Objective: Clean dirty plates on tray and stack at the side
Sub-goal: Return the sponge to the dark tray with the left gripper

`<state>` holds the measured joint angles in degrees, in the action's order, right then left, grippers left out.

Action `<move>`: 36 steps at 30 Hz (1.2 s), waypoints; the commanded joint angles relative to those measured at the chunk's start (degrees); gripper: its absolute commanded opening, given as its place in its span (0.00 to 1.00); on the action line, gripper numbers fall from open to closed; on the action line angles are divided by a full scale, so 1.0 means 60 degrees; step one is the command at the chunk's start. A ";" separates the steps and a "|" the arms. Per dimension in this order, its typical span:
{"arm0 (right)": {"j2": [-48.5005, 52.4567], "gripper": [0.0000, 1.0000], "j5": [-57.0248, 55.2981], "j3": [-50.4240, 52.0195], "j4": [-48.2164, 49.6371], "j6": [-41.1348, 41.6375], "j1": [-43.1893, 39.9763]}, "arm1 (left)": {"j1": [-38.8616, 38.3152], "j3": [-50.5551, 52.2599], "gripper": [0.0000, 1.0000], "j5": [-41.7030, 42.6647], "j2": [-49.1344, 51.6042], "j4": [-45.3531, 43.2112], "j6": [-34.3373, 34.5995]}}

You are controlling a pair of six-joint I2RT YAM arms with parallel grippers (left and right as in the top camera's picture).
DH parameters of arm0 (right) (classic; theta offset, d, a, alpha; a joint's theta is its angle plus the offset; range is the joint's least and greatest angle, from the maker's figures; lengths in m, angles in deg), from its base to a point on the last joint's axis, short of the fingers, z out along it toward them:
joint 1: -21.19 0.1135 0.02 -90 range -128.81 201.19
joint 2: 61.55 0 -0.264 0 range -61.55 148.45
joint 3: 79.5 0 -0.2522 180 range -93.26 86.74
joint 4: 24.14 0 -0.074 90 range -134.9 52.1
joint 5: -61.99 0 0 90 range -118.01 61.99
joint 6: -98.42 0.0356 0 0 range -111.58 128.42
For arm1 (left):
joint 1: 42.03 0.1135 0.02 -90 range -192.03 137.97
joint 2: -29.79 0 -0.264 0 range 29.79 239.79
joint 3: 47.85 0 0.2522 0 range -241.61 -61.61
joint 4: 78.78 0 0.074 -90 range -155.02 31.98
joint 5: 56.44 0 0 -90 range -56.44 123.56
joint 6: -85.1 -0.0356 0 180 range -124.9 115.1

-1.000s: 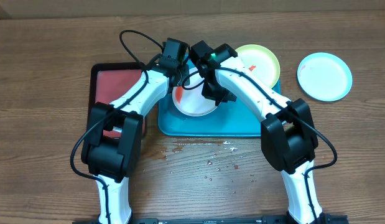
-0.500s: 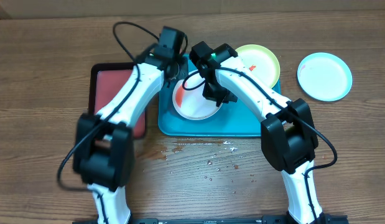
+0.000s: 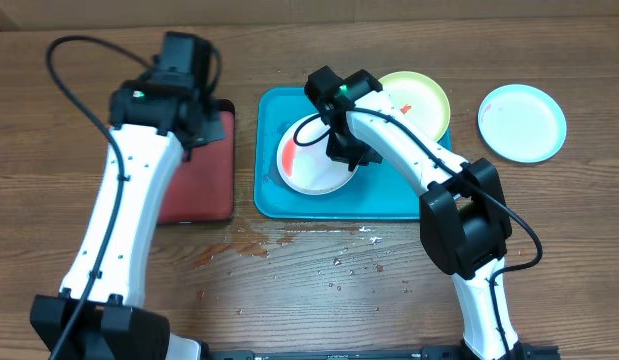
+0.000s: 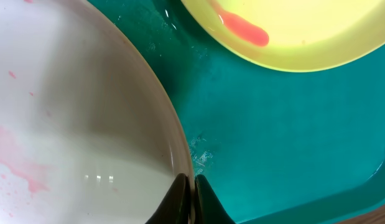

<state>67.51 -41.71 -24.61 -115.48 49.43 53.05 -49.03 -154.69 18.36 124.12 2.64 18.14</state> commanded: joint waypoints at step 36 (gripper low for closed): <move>-0.1155 0.04 -0.4575 -0.2226 -0.2667 -0.0168 0.0058 | 0.1468 0.1712 1.00 0.3799 -0.2229 -0.2007 -0.1137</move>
<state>64.65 -58.19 -34.51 -130.59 48.53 53.07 -40.16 -142.12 39.34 116.34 -9.71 13.05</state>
